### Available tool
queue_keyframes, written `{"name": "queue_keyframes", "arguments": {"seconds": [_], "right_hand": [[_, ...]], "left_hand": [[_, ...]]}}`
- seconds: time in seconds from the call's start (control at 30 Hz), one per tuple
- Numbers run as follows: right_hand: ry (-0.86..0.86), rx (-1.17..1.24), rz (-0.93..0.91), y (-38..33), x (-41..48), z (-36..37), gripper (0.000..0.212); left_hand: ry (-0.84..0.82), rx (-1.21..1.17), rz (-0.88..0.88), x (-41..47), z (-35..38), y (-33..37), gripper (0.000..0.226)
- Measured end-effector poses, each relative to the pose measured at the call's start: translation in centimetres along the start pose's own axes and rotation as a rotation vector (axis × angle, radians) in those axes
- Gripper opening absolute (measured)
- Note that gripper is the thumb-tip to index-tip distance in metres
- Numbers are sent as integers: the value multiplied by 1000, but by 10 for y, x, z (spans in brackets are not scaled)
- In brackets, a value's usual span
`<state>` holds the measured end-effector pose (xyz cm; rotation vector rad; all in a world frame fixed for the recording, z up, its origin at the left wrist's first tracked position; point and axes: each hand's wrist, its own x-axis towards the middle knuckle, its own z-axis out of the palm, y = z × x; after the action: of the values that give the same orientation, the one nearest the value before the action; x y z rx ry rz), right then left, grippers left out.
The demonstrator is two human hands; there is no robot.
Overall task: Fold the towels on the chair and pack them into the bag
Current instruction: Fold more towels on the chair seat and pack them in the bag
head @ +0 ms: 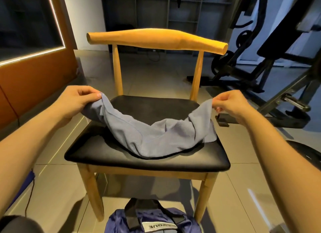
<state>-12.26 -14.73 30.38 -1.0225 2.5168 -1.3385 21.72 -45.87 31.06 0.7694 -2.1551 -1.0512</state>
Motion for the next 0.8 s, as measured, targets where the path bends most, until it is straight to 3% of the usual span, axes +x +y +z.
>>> {"name": "queue_keyframes", "arguments": {"seconds": [0.17, 0.2, 0.33, 0.5, 0.6, 0.67, 0.73, 0.8], "right_hand": [[485, 22, -122, -25, -2, -20, 9], [510, 2, -120, -27, -4, -20, 11], [200, 129, -95, -32, -20, -10, 21], [174, 299, -113, -43, -31, -5, 4], [109, 450, -157, -54, -38, -10, 8], [1, 556, -192, -61, -46, -14, 11], [-80, 470, -164, -60, -54, -12, 18], [-156, 180, -76, -49, -59, -4, 22]], "left_hand": [[432, -162, 51, 13, 24, 58, 12], [459, -156, 44, 15, 29, 68, 11], [299, -154, -153, 20, 56, 69, 13], [149, -328, -323, 13, 63, 63, 18], [22, -501, -394, 8, 55, 67, 31], [-46, -549, -398, 4, 51, 70, 27], [-55, -592, -379, 1, 47, 74, 17], [-43, -627, -361, -2, 44, 73, 18]]}}
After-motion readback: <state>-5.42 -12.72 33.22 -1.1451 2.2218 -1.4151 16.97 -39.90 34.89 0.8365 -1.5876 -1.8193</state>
